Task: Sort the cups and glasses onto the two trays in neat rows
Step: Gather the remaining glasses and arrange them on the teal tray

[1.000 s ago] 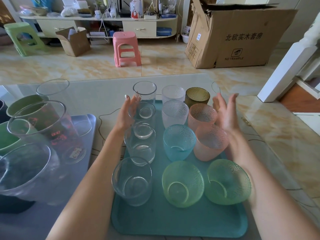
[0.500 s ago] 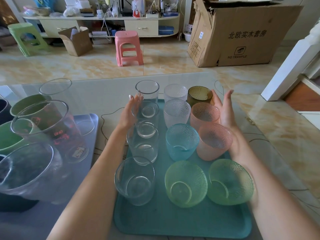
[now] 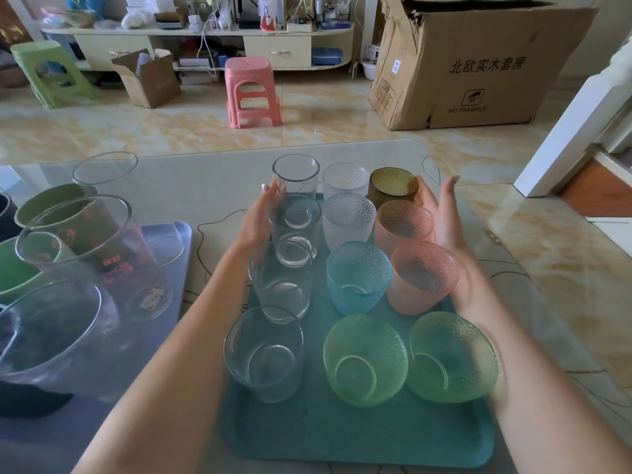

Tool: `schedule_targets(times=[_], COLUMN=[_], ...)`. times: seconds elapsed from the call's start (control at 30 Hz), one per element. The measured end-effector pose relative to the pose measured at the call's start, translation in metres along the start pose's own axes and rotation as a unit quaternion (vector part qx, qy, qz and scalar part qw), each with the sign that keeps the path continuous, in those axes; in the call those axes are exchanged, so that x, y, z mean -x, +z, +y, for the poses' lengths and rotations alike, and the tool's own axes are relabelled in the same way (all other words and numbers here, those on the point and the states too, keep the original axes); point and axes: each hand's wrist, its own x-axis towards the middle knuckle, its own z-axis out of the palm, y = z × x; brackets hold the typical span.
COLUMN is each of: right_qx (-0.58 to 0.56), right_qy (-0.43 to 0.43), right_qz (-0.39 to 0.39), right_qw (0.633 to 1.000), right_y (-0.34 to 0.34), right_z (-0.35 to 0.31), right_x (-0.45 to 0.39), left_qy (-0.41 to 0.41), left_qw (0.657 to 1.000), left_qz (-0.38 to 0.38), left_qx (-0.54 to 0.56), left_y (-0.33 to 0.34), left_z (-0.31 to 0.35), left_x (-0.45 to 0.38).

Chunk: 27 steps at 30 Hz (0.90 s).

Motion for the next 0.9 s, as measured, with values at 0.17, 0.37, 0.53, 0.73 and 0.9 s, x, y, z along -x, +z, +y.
schedule_targets(times=[0.17,0.37,0.53,0.73,0.9], right_qx=[-0.006,-0.029,0.011,0.026,-0.063], right_qy=[-0.003,0.015,0.001,0.009,0.032], right_qz=[-0.004,-0.002,-0.013,0.030,0.013], right_qw=[1.000,0.999,1.000,0.999,0.997], right_y=[0.000,0.000,-0.002,-0.001,-0.006], right_z=[-0.002,-0.008,-0.013,-0.018,-0.009], right_x=[0.001,-0.007,-0.003,0.013,0.029], left_qy=[0.016,0.008,-0.007,0.019,0.001], left_qw=[1.000,1.000,1.000,0.999,0.997], left_qz=[0.015,-0.002,-0.001,0.002,0.034], left_qx=[-0.015,-0.021,-0.018,-0.047,-0.067], left_y=[-0.003,-0.002,-0.005,-0.006,-0.017], left_z=[-0.006,-0.006,-0.007,-0.004,-0.014], left_x=[0.002,-0.001,-0.005,0.000,0.017])
